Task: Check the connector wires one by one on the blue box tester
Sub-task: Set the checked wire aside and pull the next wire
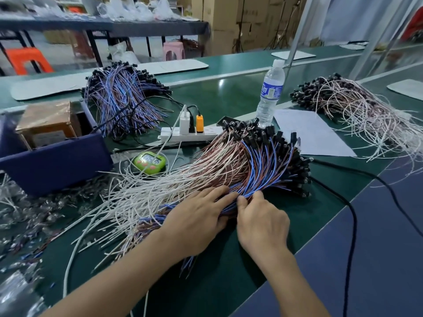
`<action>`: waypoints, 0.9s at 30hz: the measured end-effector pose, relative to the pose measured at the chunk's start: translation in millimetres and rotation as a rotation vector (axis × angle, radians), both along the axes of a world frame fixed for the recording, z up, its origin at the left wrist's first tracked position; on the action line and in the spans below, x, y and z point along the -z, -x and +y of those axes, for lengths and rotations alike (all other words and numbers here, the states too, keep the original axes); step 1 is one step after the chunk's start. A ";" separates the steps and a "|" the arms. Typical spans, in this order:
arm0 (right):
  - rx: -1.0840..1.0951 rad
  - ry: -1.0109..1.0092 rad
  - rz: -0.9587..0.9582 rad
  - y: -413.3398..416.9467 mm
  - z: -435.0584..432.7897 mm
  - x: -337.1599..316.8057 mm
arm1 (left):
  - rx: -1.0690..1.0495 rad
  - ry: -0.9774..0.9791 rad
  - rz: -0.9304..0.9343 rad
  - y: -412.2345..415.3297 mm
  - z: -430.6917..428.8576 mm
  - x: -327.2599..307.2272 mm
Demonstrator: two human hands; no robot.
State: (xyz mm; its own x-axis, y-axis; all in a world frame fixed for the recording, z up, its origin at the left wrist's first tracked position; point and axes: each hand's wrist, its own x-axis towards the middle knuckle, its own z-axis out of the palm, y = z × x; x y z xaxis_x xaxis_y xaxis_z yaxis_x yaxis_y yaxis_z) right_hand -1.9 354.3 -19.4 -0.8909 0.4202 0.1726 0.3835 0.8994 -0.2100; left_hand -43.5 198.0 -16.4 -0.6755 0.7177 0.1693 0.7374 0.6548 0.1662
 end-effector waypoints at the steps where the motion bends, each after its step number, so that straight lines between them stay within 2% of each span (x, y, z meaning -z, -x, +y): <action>1: -0.006 -0.001 -0.006 4.4 -0.5 -0.1 | -0.001 0.003 -0.008 4.5 -1.0 -0.9; 10: 0.009 0.076 0.052 12.7 -1.3 -3.4 | -0.026 -0.042 -0.060 17.7 -0.9 -4.5; 12: 0.068 0.181 0.160 7.2 1.4 -3.8 | -0.020 -0.061 -0.061 11.3 -1.1 -6.2; 14: 0.076 0.219 0.390 2.4 -0.8 -4.9 | -0.009 -0.052 0.011 2.0 -1.3 -7.3; 16: -0.110 0.153 0.557 -1.0 -6.2 -4.9 | -0.002 -0.018 0.061 -5.8 -1.4 -10.1; 18: -0.322 0.139 0.521 3.6 -8.4 0.5 | 0.031 -0.012 0.008 -2.2 -3.4 -16.1; 20: -0.420 0.178 0.422 9.8 -4.9 1.0 | -0.038 -0.116 -0.134 3.6 -12.1 -26.7; 22: -0.438 0.182 0.358 11.4 -1.6 0.6 | -0.198 -0.221 -0.165 7.7 -25.7 -29.1; 23: -0.440 0.167 0.366 10.9 -0.2 1.9 | -0.249 -0.205 -0.153 7.7 -31.3 -27.8; 25: -0.436 0.150 0.383 8.9 1.5 3.7 | -0.272 -0.164 -0.140 6.5 -37.7 -21.4; 27: -0.400 0.142 0.367 8.1 1.6 2.6 | -0.296 -0.206 -0.155 7.7 -38.5 -18.4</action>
